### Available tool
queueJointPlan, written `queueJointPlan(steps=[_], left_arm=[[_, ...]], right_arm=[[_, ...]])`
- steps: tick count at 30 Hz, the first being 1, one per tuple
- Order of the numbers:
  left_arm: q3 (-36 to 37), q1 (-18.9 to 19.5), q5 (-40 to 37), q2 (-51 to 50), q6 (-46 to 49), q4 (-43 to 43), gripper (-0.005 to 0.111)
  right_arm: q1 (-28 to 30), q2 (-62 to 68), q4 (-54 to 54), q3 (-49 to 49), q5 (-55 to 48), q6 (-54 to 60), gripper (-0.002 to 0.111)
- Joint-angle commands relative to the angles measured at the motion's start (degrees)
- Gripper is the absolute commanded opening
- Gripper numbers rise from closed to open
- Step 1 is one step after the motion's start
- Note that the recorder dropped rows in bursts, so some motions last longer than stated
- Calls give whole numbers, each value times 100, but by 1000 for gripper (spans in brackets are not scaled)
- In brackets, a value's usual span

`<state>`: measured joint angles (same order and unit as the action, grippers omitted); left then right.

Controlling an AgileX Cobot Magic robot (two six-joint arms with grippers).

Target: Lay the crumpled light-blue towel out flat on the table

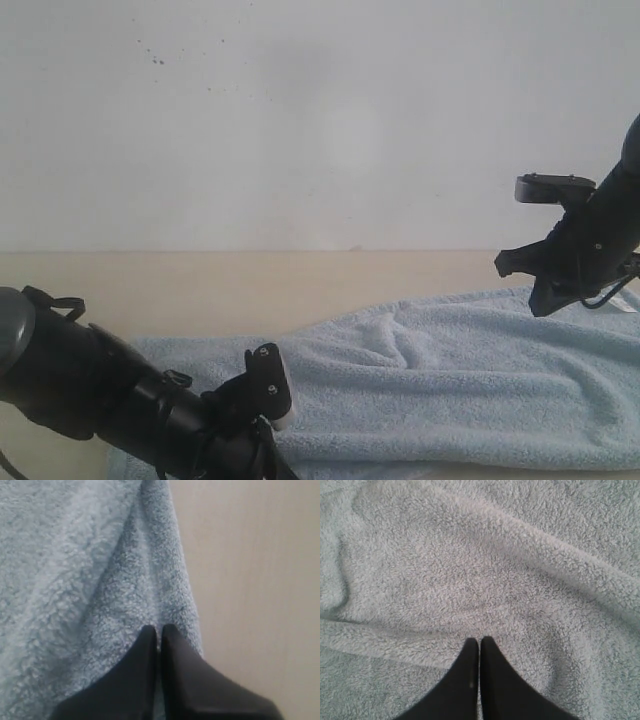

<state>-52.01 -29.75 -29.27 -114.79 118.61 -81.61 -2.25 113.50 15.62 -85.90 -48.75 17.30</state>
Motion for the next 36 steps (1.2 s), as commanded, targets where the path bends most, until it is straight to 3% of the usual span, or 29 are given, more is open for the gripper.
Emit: queueJointPlan(steps=[1,6,9,16,23,27,31,36], left_arm=[[-20,-5,-364,-42,-738,738,4],[5,-5,-420,-42,-1896,1689,4],[103,-5,-522,-30,-2117,2113,4],[214,-5,-1125,180,-2117,2248,4],[203,-5,-804,802,-2117,1864,4],[203,5,-89,1370,-2135,1671,4],[215,63,1558,1808,-2803,1671,4],[317,630,3079,1781,-4324,1650,4]], right_arm=[[22,-74,36,14,-25,22,0],[22,-74,223,14,-58,22,0],[22,-74,290,14,-81,58,0],[22,-74,290,14,-95,86,0],[22,-74,290,14,-105,85,0],[22,-74,420,14,-211,85,0],[22,-74,1305,14,-557,767,0],[-182,-74,2138,14,-874,1477,0]])
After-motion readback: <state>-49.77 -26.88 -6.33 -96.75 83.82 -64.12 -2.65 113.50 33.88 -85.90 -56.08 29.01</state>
